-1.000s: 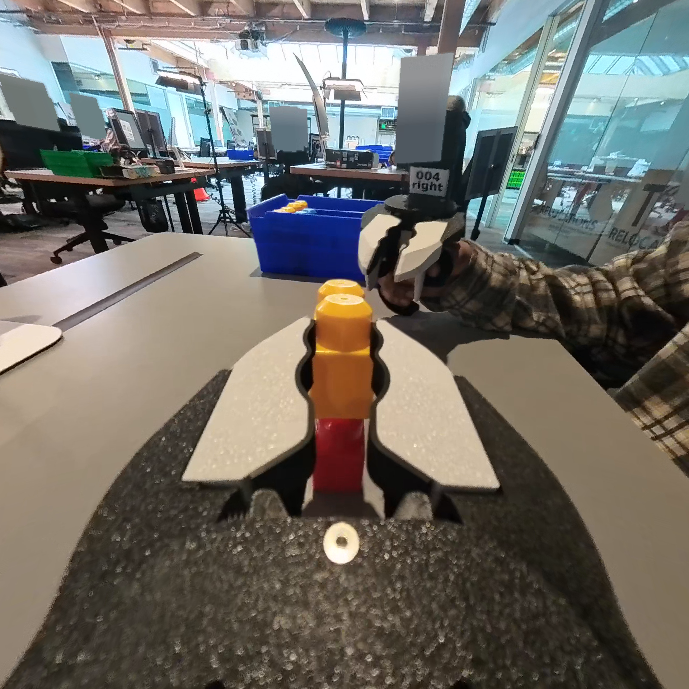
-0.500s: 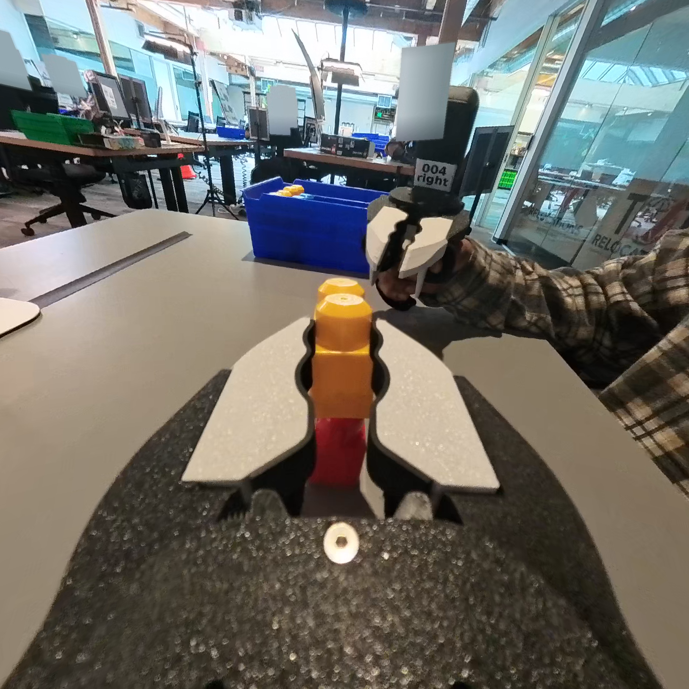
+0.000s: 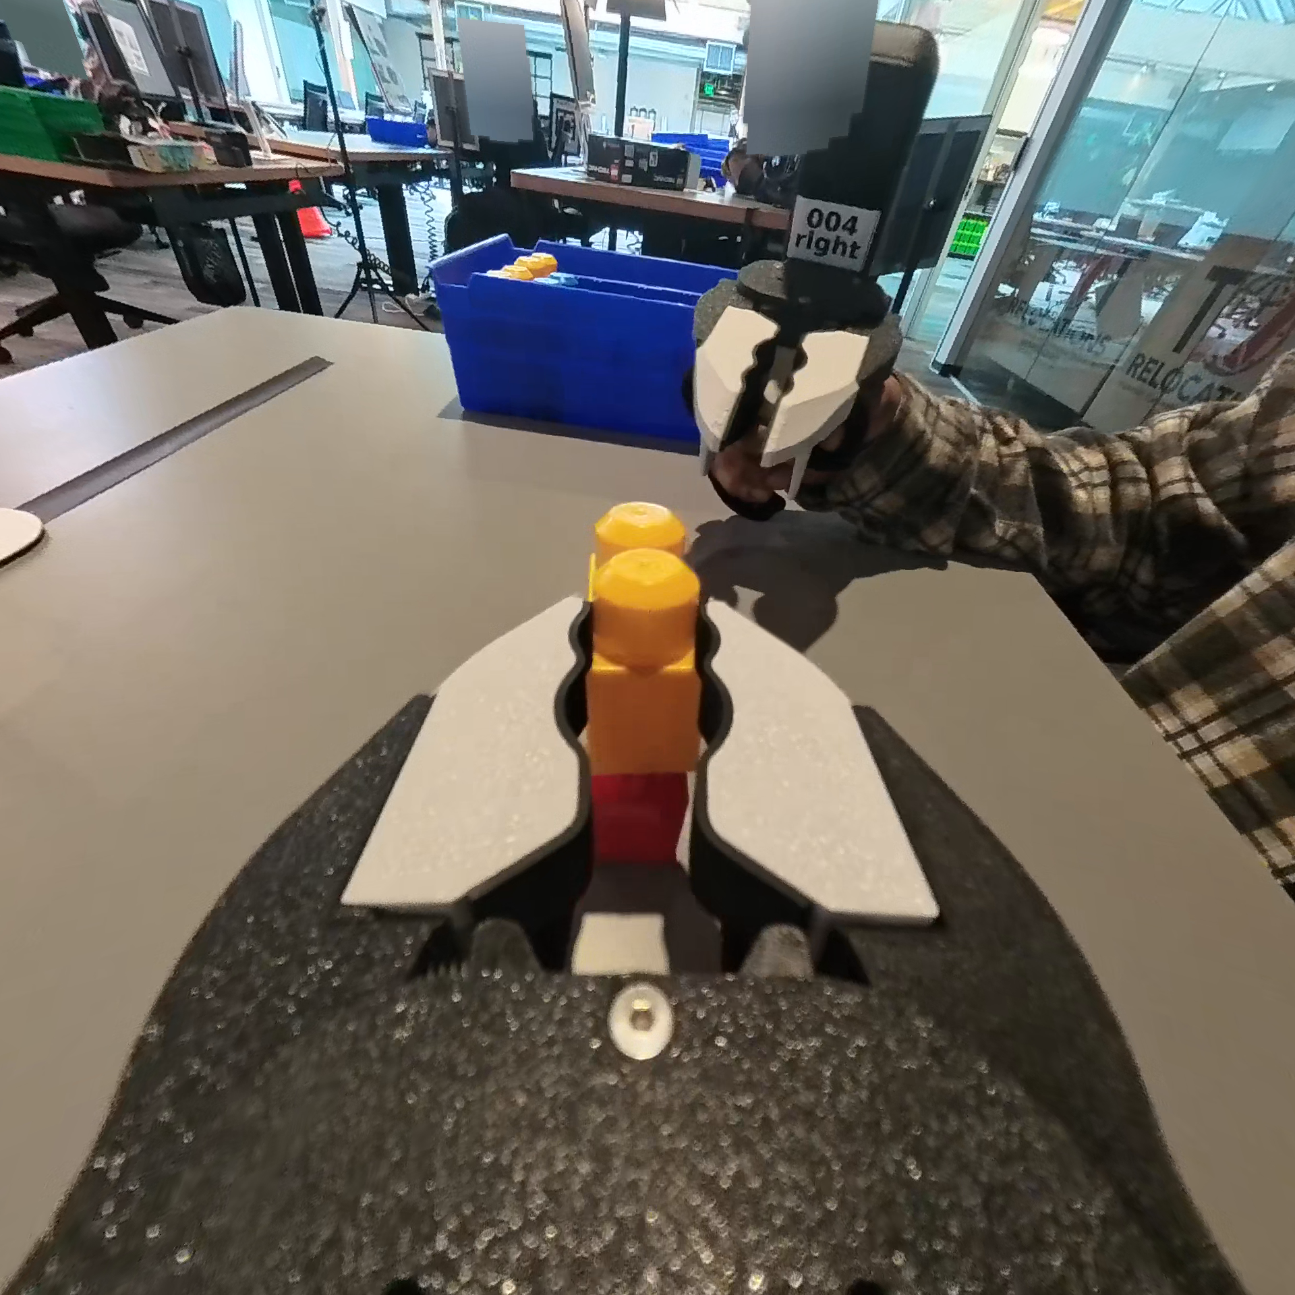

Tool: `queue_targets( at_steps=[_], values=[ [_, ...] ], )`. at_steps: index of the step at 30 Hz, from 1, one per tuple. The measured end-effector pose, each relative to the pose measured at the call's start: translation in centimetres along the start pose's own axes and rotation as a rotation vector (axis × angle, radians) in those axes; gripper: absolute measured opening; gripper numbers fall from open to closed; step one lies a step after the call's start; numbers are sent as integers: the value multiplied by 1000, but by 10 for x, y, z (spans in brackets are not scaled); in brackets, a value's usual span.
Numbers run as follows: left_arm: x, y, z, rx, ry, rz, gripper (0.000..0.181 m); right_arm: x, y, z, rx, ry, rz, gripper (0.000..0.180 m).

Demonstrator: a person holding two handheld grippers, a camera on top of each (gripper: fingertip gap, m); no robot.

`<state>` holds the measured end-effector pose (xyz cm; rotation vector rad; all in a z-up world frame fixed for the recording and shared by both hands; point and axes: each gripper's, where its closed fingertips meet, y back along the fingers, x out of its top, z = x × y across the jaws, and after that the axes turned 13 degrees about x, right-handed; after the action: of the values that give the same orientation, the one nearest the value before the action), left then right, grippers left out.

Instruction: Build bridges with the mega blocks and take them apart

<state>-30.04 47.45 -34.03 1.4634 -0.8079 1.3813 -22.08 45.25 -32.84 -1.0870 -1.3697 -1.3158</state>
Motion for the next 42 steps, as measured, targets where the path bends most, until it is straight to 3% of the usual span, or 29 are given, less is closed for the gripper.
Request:
queue_targets(
  at_steps=[14,18,29,38,42],
  values=[
    [-5,1,-3,12,-28,-66,28,-6,-9,-5,39,-3,-23,19],
    [-10,-2,-5,26,-11,-91,41,-9,-13,-6,42,-5,-40,39],
    [3,9,-8,25,-9,-30,47,-11,-21,11,38,-59,-51,87],
    [12,37,-23,67,27,31,51,-1,-50,35,216,-90,-96,97],
    [11,48,-30,87,44,37,50,-9,-60,34,248,-72,-150,91]
  ],
)
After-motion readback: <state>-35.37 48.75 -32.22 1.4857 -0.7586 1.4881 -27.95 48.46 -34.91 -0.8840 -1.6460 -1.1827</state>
